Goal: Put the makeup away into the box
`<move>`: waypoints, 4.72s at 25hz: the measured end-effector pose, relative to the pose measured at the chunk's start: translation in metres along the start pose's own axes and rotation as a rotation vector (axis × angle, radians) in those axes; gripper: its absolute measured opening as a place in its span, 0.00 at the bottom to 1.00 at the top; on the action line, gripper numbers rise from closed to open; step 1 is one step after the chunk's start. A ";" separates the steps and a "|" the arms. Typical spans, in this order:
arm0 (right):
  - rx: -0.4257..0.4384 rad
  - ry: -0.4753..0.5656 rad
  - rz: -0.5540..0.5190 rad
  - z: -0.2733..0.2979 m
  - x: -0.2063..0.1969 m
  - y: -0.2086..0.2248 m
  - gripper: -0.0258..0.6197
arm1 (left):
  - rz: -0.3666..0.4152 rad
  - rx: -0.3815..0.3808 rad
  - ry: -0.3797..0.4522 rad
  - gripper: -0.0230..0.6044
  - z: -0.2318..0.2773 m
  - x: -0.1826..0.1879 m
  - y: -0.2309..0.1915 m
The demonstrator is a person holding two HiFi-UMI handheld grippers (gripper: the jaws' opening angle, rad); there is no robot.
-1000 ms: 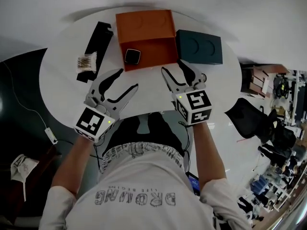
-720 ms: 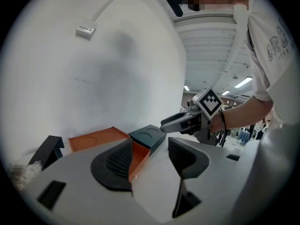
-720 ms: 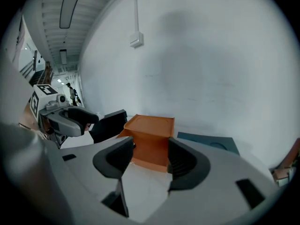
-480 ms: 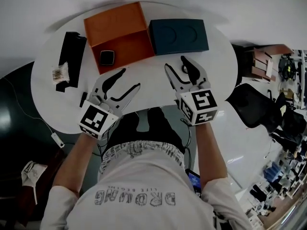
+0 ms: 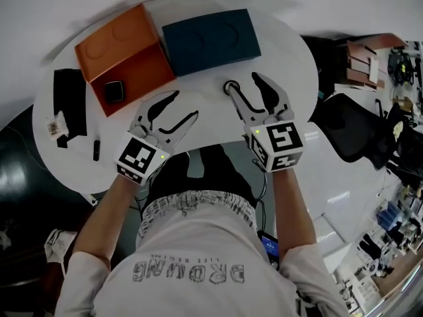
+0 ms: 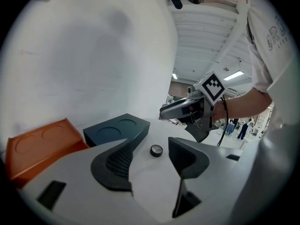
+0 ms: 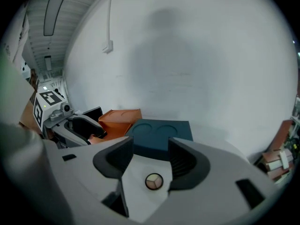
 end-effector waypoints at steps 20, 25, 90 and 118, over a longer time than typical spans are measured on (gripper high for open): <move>-0.106 -0.059 0.151 -0.036 -0.069 0.109 0.41 | 0.056 -0.127 -0.221 0.45 0.128 -0.058 0.038; -0.118 -0.069 0.170 -0.040 -0.080 0.124 0.41 | 0.074 -0.119 -0.271 0.45 0.146 -0.070 0.041; 0.062 -0.066 0.050 0.047 -0.002 -0.010 0.39 | 0.141 0.236 -0.220 0.44 0.000 -0.022 -0.098; 0.064 -0.136 0.064 0.076 -0.013 0.015 0.37 | -0.027 0.155 -0.434 0.44 0.047 -0.090 -0.146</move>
Point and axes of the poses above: the fingertips, and each gripper's own axes: z forward along the fingers, y to its right, x out of its top, the point moved 3 cm from there along -z, backward along the fingers, and after that the axes turned 5 degrees about z, right-handed, at the moved point
